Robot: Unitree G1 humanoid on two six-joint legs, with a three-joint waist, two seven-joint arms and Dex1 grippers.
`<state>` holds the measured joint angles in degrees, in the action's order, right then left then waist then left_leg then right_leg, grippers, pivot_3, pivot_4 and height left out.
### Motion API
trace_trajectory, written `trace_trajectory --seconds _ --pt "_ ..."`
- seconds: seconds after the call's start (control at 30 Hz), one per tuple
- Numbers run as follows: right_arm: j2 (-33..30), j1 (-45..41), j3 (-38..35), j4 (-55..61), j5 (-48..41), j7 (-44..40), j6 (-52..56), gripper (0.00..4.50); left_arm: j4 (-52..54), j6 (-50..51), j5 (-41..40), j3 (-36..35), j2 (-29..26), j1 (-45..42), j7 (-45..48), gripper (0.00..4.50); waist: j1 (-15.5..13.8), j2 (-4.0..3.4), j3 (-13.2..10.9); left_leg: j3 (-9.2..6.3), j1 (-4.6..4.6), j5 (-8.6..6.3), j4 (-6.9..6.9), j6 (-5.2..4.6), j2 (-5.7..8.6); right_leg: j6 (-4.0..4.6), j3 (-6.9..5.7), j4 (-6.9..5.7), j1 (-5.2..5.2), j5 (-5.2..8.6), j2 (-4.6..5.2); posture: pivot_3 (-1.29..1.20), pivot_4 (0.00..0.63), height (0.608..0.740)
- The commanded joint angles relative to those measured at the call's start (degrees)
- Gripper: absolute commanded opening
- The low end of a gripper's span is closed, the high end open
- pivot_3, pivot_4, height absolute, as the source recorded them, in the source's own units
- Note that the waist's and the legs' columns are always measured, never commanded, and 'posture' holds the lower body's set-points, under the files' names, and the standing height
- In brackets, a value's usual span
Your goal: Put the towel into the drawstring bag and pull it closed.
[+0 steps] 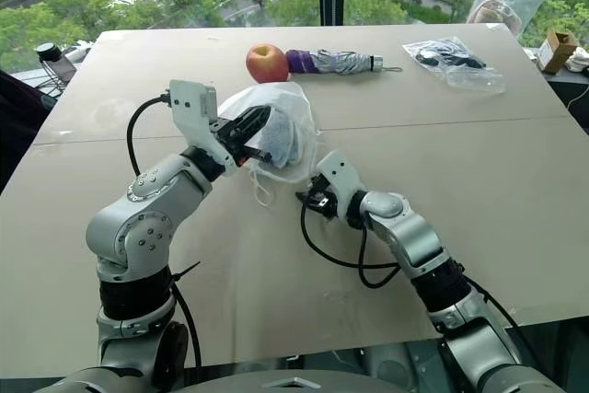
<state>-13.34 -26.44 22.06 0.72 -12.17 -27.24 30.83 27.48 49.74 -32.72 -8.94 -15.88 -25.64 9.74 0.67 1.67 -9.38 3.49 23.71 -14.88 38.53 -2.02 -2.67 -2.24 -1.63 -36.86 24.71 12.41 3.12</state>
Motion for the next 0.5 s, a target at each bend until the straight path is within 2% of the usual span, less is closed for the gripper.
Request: trace_trajectory --seconds 0.03,0.07,0.17,0.23,0.47,0.5 --pt "0.25 -1.42 -2.20 -2.35 4.24 3.14 -4.30 0.23 1.84 -1.31 0.14 -0.56 -0.20 0.08 -0.36 0.00 0.05 0.00 0.00 0.00 0.00 0.01 0.00 0.02 0.00 0.00 0.01 0.00 0.00 0.00 0.00 0.00 0.150 0.740" --pt "0.15 -2.04 -3.60 -3.83 5.88 5.33 -6.43 0.06 1.95 -1.41 0.20 -0.47 -0.16 0.34 -0.42 0.00 0.02 0.00 0.00 0.01 0.00 0.01 0.00 0.02 0.00 0.00 0.01 -0.01 0.00 0.00 0.00 0.00 0.150 0.740" --pt "1.87 -4.73 -11.34 -7.17 8.91 15.84 -18.14 0.06 2.30 -0.97 0.67 0.37 -0.05 0.91 -1.02 0.00 -0.11 0.00 0.00 0.02 0.00 0.07 0.01 0.12 0.01 0.01 0.03 -0.03 0.01 -0.01 0.01 0.00 0.150 0.740" --pt "2.88 -6.53 -15.94 -7.90 8.99 20.00 -24.65 0.06 2.08 -0.82 1.11 1.51 -0.14 0.79 -0.93 0.00 -0.17 0.00 -0.01 0.02 0.03 0.17 0.02 0.29 0.03 0.01 0.03 -0.03 0.01 -0.01 0.03 0.00 0.150 0.740" --pt "4.92 -9.67 -20.46 -8.59 9.47 21.75 -32.28 0.06 0.50 -3.15 1.23 4.72 0.27 0.34 3.25 0.00 0.12 -0.01 0.00 0.03 0.00 0.19 -0.04 0.32 -0.04 0.00 0.04 -0.05 0.02 -0.01 -0.02 0.00 0.150 0.740" --pt "5.19 -9.77 -20.42 -8.54 9.48 21.46 -32.11 0.01 0.69 -3.14 1.00 6.00 -0.88 0.58 5.52 0.26 0.12 -0.01 0.00 0.05 0.00 0.19 -0.06 0.33 -0.04 0.00 0.06 -0.07 0.06 -0.01 -0.02 0.00 0.150 0.740"
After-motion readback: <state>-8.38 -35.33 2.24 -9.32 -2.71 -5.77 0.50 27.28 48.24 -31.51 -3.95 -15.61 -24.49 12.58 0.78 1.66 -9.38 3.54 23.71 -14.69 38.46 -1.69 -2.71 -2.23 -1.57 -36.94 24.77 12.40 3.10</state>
